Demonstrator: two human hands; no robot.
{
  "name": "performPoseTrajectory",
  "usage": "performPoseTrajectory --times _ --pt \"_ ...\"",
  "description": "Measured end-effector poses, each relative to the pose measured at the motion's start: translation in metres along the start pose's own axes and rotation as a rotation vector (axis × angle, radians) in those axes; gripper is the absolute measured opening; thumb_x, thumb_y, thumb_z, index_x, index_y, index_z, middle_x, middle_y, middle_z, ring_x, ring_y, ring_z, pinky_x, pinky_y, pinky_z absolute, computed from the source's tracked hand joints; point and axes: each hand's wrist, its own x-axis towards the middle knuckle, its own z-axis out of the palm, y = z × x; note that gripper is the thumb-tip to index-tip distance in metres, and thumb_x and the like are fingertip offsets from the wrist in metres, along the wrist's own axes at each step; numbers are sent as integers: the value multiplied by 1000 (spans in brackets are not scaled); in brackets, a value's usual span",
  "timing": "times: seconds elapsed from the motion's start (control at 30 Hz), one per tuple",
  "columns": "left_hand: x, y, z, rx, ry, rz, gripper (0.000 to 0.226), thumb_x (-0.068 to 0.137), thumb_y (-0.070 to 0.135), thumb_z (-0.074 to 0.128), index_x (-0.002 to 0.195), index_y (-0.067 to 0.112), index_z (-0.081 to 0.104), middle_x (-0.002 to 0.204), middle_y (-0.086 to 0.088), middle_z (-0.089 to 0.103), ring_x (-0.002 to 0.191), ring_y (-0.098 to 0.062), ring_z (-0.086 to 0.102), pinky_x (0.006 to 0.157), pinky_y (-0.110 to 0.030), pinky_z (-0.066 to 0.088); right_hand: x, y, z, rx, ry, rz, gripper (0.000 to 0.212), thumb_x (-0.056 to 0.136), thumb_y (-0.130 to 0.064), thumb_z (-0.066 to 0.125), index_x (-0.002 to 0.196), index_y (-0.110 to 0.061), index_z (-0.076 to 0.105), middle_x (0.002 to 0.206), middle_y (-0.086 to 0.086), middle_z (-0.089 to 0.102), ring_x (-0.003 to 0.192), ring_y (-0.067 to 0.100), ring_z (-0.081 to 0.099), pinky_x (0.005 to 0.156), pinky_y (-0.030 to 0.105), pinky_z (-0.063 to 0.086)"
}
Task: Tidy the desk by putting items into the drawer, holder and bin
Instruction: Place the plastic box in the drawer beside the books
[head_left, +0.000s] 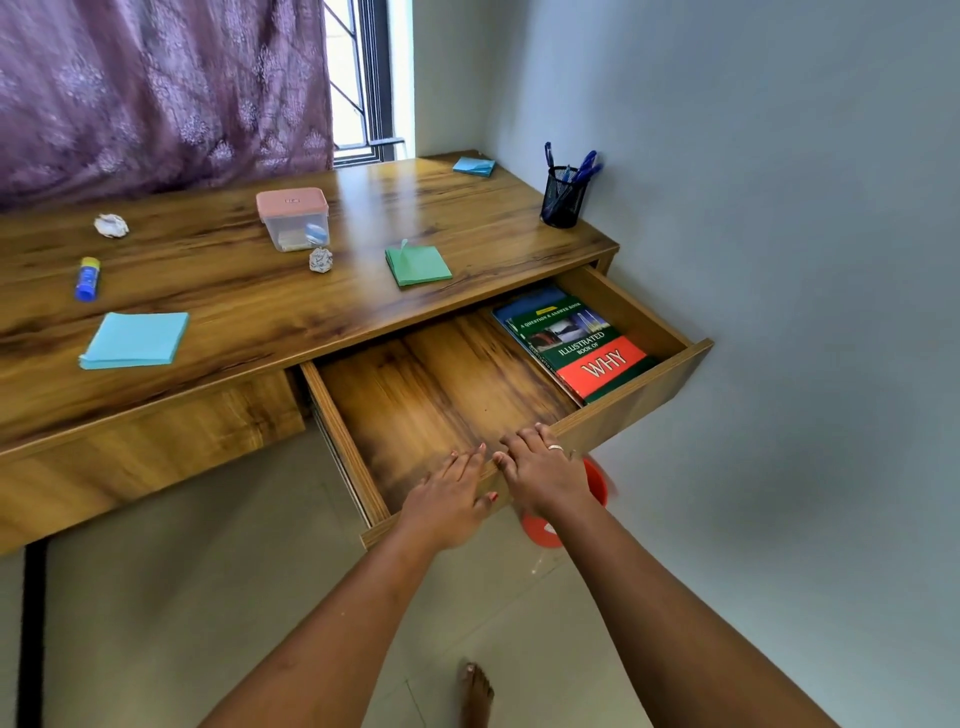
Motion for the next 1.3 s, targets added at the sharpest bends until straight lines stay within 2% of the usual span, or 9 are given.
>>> performPoseTrajectory --times 0.33,0.9,1.03,1.1,1.23,1.3 --pt "-22 12 4 -45 -85 13 67 100 48 28 151 26 -8 161 1 1 148 -18 -2 118 -42 8 -22 6 1 2 -10 25 42 100 -47 24 131 -26 43 149 -3 32 146 20 9 109 58 26" --pt "-56 7 -6 -181 -137 -71 61 100 49 24 151 32 -4 161 -1 -2 148 -20 -3 117 -40 6 -32 -6 -1 -77 -29 47 52 97 -57 26 130 -21 43 150 2 33 146 24 11 108 58 28" --pt "-57 5 -9 -374 -147 -133 59 99 51 27 152 32 7 161 -1 3 148 -23 2 119 -43 8 -34 -14 -2 -85 -34 47 54 96 -58 27 132 -21 43 150 3 35 146 25 15 108 56 29" --pt "-58 5 -13 -541 -134 -139 59 99 50 29 152 27 14 160 -2 9 147 -23 7 120 -42 10 -33 -20 -4 -85 -45 49 55 96 -58 29 132 -20 45 147 5 39 142 25 25 108 54 30" --pt "-63 3 -23 -913 -42 -210 53 100 44 33 148 24 27 155 -3 25 142 -23 24 111 -34 21 -23 -38 -9 -103 -101 46 54 95 -58 30 115 -17 59 119 6 60 113 25 53 100 48 38" --pt "-62 -3 -30 -1033 15 -278 49 100 44 33 146 28 30 152 -5 31 138 -25 31 110 -38 25 -14 -48 -9 -38 -149 18 52 95 -57 33 105 -16 63 104 4 64 98 22 58 91 42 44"
